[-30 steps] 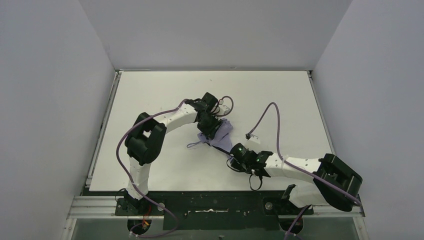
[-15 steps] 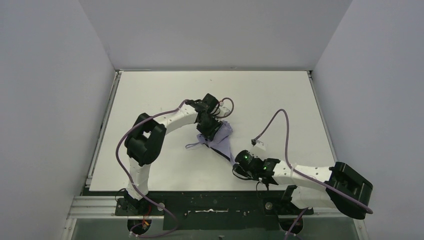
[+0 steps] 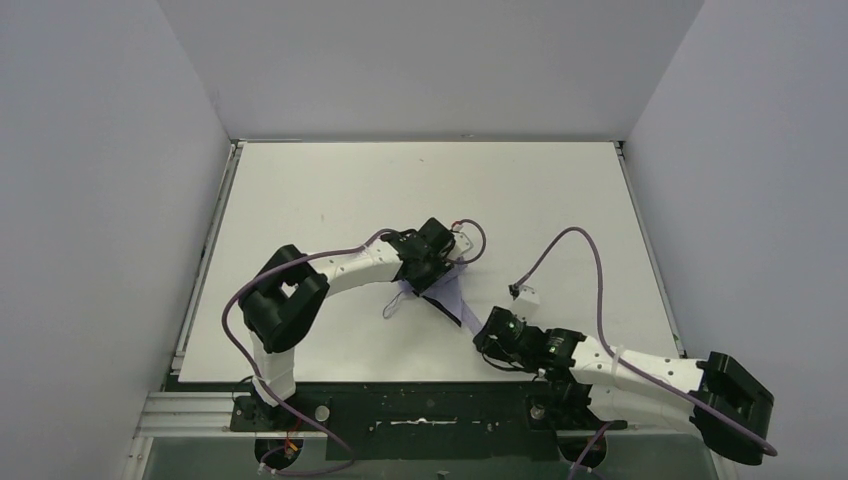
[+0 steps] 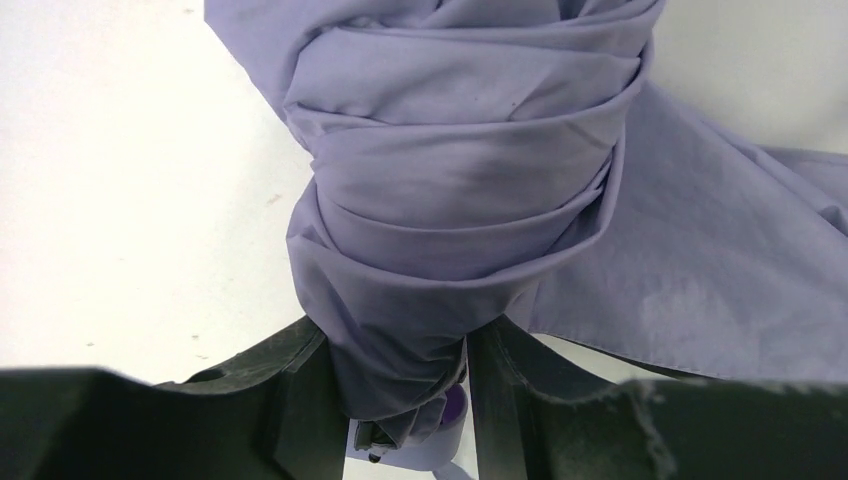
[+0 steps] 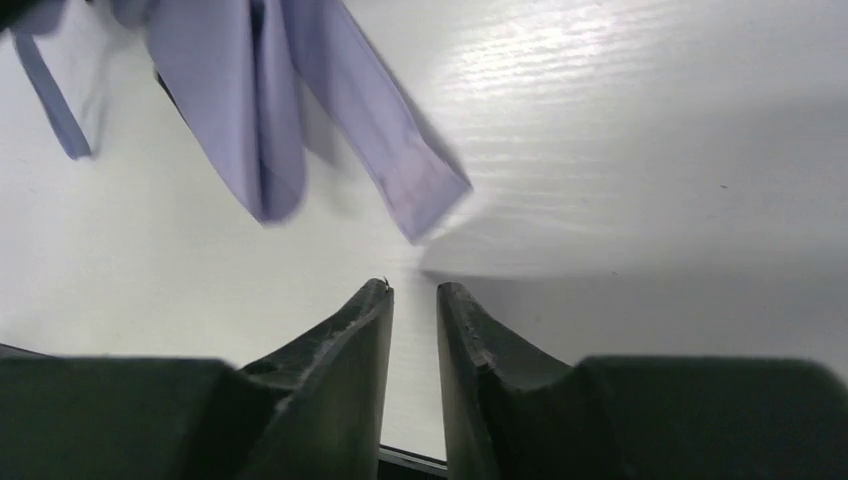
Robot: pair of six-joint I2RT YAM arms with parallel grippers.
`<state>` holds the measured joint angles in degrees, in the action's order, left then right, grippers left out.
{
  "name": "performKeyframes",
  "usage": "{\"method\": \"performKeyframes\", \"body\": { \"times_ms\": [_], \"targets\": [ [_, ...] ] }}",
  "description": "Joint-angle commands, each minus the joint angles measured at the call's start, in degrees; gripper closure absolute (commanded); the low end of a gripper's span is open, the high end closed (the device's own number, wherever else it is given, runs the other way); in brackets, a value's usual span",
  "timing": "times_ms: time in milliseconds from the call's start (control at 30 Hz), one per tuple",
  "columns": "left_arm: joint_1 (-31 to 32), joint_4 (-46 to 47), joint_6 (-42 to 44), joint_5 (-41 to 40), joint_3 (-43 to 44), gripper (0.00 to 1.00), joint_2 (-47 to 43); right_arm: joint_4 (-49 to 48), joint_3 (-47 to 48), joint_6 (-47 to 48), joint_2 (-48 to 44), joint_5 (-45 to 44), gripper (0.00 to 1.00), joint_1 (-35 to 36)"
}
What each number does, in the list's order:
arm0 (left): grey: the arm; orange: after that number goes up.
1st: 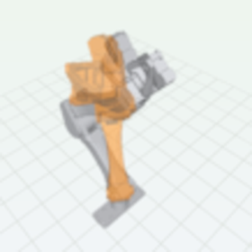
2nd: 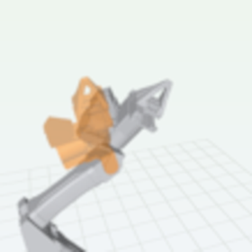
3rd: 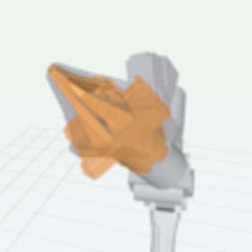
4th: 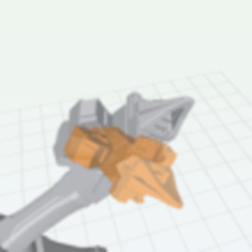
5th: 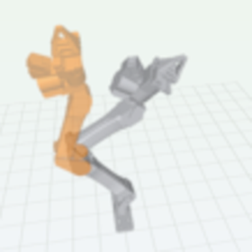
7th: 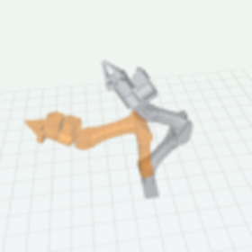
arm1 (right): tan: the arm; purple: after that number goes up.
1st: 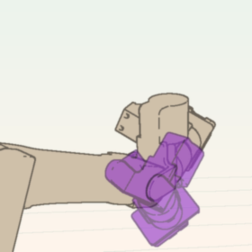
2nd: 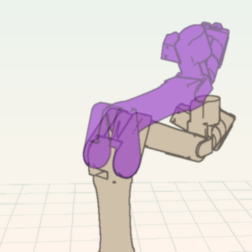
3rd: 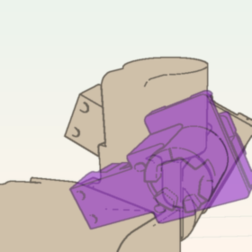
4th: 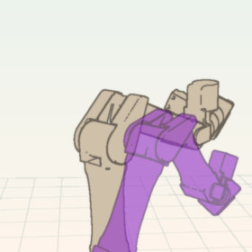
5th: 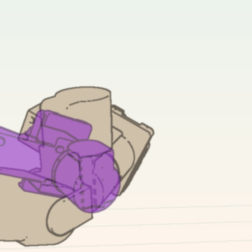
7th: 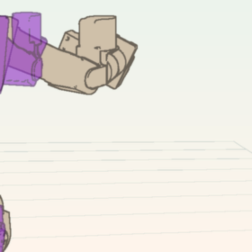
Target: Put away the umbrella
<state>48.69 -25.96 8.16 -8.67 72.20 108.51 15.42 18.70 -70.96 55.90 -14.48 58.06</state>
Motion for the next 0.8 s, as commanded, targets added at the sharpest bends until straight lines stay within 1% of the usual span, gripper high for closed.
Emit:
{"method": "performKeyframes", "body": {
  "times_ms": [0,67,133,167,300,367,400,433,533,667,700,767],
  "targets": [
    [-1.4,3.1,2.4,-8.7,-0.4,1.00,0.3,5.7,-0.9,6.9,-5.5,-0.8,0.70,0.7],
    [-1.3,3.1,2.8,-8.3,-0.5,1.00,0.1,6.6,-0.5,10.2,-8.4,-1.6,0.62,0.7],
    [-1.3,3.5,3.3,-8.3,-0.9,1.00,0.0,8.7,0.3,11.3,-11.2,-3.8,0.53,0.6],
    [-1.3,3.8,3.6,-8.3,-1.1,1.00,-0.1,9.5,0.8,12.1,-12.6,-5.0,0.50,0.5],
    [-0.4,4.8,5.4,-8.9,-1.9,1.00,-0.8,15.7,5.5,15.5,-16.0,-13.0,0.42,-1.3],
    [0.3,6.3,6.5,-9.6,-3.0,1.00,-1.2,18.8,8.9,17.6,-15.9,-16.4,0.41,-5.2],
    [0.8,7.0,7.1,-10.1,-3.7,1.00,-1.6,19.2,10.6,19.9,-15.3,-16.1,0.41,-8.5],
    [1.4,7.8,7.8,-10.7,-4.2,1.00,-1.7,19.0,12.2,22.3,-14.4,-15.1,0.41,-12.7],
    [3.3,9.2,10.1,-13.9,-4.9,1.00,-1.4,16.1,17.0,29.2,-10.9,-7.7,0.40,-26.1],
    [7.3,13.0,14.5,-19.1,-6.6,1.00,-0.2,5.7,21.7,36.9,-3.8,6.1,0.38,-44.4],
    [8.5,14.2,15.8,-20.6,-7.1,1.00,0.2,3.4,23.5,39.1,-1.3,9.4,0.38,-47.2],
    [10.8,16.8,18.8,-23.8,-8.0,1.00,1.4,-1.5,26.7,43.0,3.6,14.8,0.39,-49.8]
  ]
}}
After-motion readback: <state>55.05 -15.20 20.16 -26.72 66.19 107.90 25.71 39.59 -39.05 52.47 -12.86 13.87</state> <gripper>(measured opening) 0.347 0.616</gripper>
